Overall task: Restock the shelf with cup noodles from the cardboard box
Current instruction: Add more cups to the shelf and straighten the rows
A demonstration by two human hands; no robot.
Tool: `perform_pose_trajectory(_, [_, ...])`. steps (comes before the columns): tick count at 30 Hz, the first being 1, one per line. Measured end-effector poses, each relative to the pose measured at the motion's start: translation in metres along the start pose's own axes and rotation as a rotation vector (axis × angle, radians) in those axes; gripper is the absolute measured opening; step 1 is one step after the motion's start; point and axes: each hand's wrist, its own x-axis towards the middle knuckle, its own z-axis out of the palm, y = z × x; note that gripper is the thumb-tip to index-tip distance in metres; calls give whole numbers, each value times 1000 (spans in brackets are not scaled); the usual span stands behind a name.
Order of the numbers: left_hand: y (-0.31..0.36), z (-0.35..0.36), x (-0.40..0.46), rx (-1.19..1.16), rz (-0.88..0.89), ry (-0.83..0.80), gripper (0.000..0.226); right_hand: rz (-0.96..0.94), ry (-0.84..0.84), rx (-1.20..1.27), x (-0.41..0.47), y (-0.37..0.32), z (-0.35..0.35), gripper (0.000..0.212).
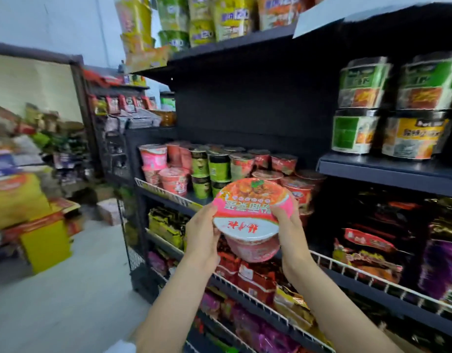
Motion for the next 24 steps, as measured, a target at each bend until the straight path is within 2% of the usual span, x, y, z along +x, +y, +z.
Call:
perform_pose_trajectory(3, [25, -44, 41, 28, 31, -4, 22, 37, -31, 24, 22, 21, 58, 39])
perform_pose_trajectory(9, [76, -129, 136, 258, 58, -112, 39, 53, -157, 76, 63, 55, 174, 40])
perform_pose_trajectory(16, [103, -178, 247, 304, 67, -154, 37, -48, -410, -178, 125, 89, 254, 94])
perform_pose_trajectory(18, [106, -181, 283, 322, 71, -159, 34, -54, -406, -212, 152, 98, 271, 92])
perform_pose_trajectory(21, [110, -179, 343, 387, 48, -144, 37, -112, -297, -195, 204, 118, 298, 77])
perform_pose_trajectory(24, [114, -175, 408, 471, 34, -119, 48, -160, -223, -227, 260, 137, 323, 86])
